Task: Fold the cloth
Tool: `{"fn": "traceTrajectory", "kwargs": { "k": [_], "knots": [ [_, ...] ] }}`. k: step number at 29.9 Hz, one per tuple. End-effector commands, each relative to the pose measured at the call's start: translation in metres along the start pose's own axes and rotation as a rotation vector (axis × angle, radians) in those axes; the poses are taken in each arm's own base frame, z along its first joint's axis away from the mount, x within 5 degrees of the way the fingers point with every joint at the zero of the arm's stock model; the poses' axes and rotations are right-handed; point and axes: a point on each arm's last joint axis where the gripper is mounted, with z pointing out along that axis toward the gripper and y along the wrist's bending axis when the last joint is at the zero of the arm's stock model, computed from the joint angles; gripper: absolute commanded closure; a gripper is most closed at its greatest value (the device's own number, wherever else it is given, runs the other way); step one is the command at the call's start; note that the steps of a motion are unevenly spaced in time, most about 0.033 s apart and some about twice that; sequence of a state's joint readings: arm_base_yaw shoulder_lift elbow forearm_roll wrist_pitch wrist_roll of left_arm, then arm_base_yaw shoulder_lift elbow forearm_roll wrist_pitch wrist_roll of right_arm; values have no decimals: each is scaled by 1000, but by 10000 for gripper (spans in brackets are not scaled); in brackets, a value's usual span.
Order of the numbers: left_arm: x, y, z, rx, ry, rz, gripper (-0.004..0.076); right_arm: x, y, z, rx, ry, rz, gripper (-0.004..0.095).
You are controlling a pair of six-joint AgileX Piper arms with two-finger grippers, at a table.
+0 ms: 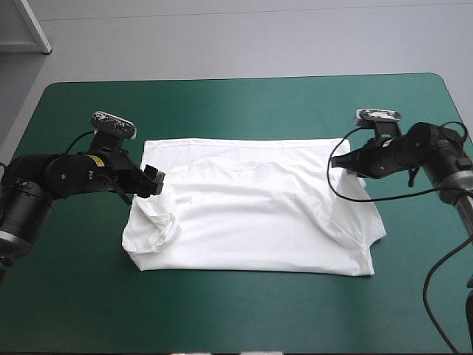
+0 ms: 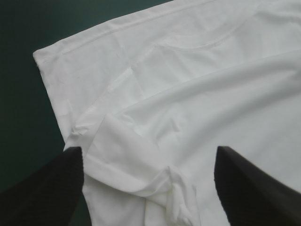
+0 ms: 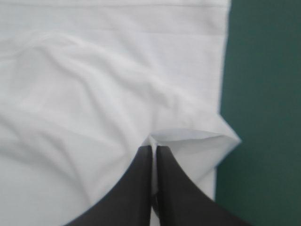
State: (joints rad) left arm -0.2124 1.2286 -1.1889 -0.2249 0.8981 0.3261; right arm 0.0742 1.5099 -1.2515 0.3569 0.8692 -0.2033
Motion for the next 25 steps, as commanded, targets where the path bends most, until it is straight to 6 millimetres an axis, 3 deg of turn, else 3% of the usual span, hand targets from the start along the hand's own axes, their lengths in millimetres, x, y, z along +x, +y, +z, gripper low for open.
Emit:
{"fn": "traceTrajectory", "kwargs": {
  "k": [1, 6, 17, 19, 22, 25],
  "knots": [
    [-11, -2, -16, -7, -103, -9, 168, -7, 36, -14, -73, -82, -78, 921],
    [-10, -3, -16, -6, -93, -8, 168, -1, 68, 4, -130, -39, -119, 921],
    [-9, -2, -16, -12, -79, 6, 167, 17, 113, 58, -181, 81, -216, 887],
    [-9, -2, -16, -13, -80, 11, 167, 16, 114, 60, -177, 66, -229, 762],
    [-9, -2, -16, -13, -80, 12, 167, 15, 114, 60, -166, 51, -237, 445],
    [-9, -2, -16, -13, -80, 12, 167, 13, 112, 55, -143, 39, -240, 196]
  ]
}}
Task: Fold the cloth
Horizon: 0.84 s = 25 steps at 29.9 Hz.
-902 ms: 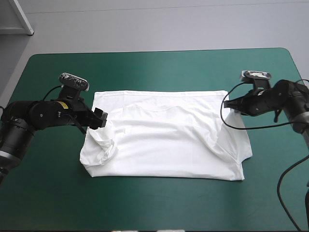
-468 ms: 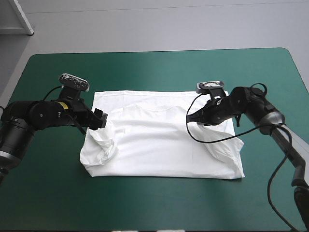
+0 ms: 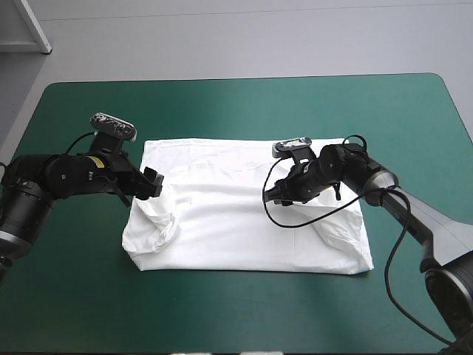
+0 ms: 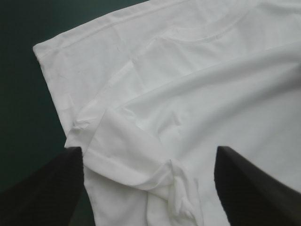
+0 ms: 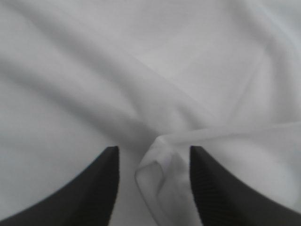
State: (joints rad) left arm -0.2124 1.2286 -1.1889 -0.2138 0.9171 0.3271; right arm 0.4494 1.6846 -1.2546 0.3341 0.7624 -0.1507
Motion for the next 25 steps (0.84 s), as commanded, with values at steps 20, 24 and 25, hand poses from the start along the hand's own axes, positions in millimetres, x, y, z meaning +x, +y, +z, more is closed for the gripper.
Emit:
{"fn": "traceTrajectory", "kwargs": {
  "k": [20, 24, 25],
  "knots": [
    [24, 1, -52, -129, 235, -68, 168, 80, 27, -161, 40, -11, 62, 238],
    [45, 0, -37, -116, 316, -84, 168, 111, 24, -166, 53, -14, 79, 238],
    [50, 0, -29, -106, 344, -88, 168, 117, 23, -165, 54, -8, 80, 238]
  ]
}}
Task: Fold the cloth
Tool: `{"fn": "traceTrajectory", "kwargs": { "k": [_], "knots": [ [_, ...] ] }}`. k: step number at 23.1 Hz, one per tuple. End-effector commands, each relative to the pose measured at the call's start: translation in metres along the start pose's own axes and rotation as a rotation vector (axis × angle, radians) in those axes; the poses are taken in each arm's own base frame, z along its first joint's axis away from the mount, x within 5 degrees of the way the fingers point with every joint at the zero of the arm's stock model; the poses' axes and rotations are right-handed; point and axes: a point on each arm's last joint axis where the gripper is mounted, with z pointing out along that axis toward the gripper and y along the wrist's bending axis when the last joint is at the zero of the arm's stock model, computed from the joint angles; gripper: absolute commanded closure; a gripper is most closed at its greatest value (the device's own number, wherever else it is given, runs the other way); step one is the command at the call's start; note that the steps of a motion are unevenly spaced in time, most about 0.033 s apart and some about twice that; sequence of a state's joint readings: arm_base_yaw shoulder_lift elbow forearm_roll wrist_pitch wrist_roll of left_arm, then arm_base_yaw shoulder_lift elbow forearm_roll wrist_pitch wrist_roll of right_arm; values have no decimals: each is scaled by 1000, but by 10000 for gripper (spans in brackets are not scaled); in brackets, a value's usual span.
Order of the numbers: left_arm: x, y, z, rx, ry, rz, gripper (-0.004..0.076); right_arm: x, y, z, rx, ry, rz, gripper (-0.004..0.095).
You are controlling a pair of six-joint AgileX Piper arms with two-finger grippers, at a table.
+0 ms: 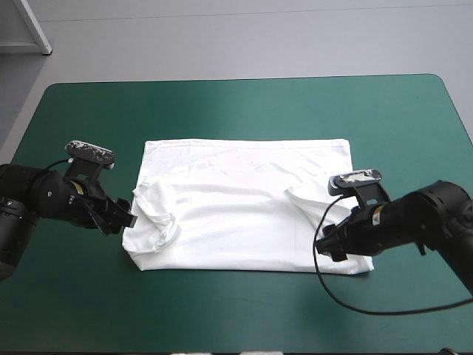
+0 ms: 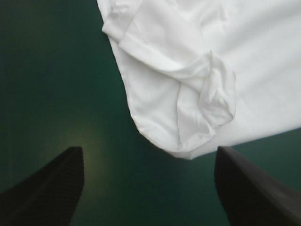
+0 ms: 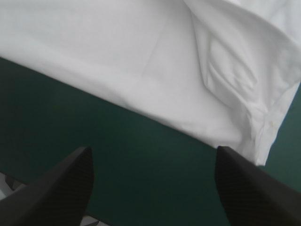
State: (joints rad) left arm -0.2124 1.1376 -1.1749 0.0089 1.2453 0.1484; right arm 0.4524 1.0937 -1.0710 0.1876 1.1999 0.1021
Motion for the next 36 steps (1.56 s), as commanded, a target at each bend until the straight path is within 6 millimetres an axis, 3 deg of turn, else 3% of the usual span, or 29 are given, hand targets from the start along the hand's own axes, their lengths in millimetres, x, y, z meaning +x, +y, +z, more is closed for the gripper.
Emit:
{"fn": "traceTrajectory", "kwargs": {
  "k": [1, 8, 13, 16, 21, 24, 36],
  "knots": [
    [13, -5, 13, 31, 71, -18, 171, 20, -2, -8, -6, -44, 0, 238],
    [29, -14, 102, 112, 167, -34, 222, 51, -11, 5, 16, 0, 28, 278],
    [27, -16, 137, 145, 229, -44, 222, 55, -13, 0, 41, -24, 28, 278],
    [29, -17, 149, 152, 274, -48, 270, 49, -24, 6, 162, -6, -15, 278],
    [47, -20, 161, 164, 340, -16, 575, 32, -29, 31, 204, 54, -33, 278],
    [51, -20, 162, 171, 355, 8, 703, 23, -32, 48, 224, 88, -39, 278],
    [51, -20, 162, 168, 346, 9, 703, 1, -43, 116, 273, 240, -39, 292]
  ]
}}
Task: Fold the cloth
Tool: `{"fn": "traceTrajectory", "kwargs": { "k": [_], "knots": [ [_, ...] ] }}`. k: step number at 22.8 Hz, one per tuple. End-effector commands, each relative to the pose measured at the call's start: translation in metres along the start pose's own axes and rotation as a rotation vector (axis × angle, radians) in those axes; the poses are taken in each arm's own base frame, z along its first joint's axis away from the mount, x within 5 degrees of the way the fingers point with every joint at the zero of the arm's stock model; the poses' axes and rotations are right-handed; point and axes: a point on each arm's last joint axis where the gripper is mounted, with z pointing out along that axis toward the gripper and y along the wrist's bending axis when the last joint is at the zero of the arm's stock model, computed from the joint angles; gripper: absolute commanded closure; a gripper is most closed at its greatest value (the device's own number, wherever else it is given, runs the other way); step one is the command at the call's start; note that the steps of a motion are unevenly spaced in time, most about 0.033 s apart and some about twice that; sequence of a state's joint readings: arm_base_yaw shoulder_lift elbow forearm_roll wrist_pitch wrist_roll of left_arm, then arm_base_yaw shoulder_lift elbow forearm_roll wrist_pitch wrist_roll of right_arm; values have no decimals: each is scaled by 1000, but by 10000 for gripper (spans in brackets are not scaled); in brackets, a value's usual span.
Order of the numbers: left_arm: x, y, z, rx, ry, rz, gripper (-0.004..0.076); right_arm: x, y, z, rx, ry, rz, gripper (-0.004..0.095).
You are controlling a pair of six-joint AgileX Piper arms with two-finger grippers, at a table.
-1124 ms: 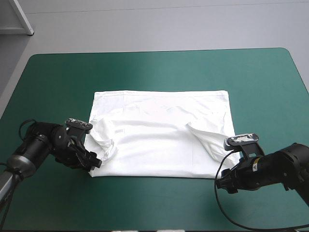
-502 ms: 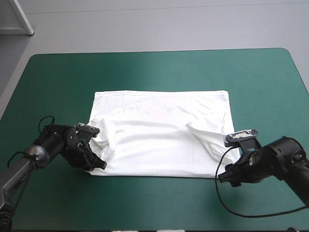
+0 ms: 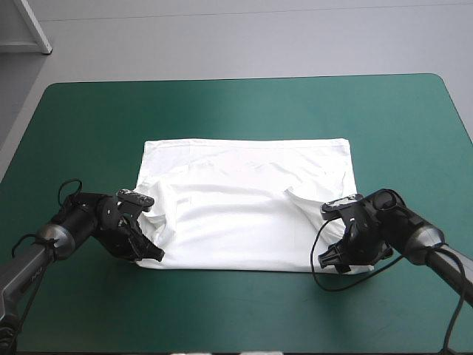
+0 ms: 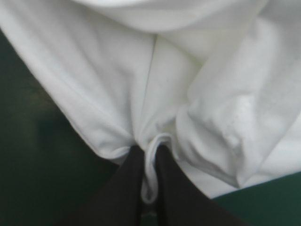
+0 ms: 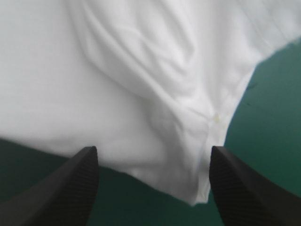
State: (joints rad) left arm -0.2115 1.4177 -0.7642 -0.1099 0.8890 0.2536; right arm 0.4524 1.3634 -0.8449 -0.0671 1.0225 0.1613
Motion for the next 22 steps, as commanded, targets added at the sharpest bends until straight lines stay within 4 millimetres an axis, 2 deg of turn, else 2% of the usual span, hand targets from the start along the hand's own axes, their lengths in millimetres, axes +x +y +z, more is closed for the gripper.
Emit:
{"fn": "traceTrajectory", "kwargs": {
  "k": [1, 4, 6, 7, 9, 12, 16, 21, 22],
  "knots": [
    [5, -3, 4, 22, 31, -9, 703, -10, 2, 1, -6, -43, -4, 308],
    [3, -3, 4, 19, 18, -9, 703, -13, 3, 8, -8, -26, -3, 397],
    [1, -3, 4, 20, -5, -15, 703, -16, 4, 12, -11, -40, -13, 563],
    [0, -2, 4, 15, -24, -15, 703, -18, 4, 12, -13, -59, -22, 725],
    [-2, -2, 4, 11, -36, -17, 703, -17, 2, 11, 4, -62, -35, 923],
    [-2, -2, 4, 11, -36, -19, 703, -14, -2, 4, 42, -75, -48, 925],
    [3, -4, -12, 5, -90, -27, 703, -4, -5, -12, 51, -89, -29, 925],
    [19, -12, -58, -10, -235, -37, 703, 9, -6, -40, 11, -182, 0, 925],
    [21, -14, -73, -10, -256, -31, 703, 11, -6, -50, -1, -218, 11, 925]
  ]
}}
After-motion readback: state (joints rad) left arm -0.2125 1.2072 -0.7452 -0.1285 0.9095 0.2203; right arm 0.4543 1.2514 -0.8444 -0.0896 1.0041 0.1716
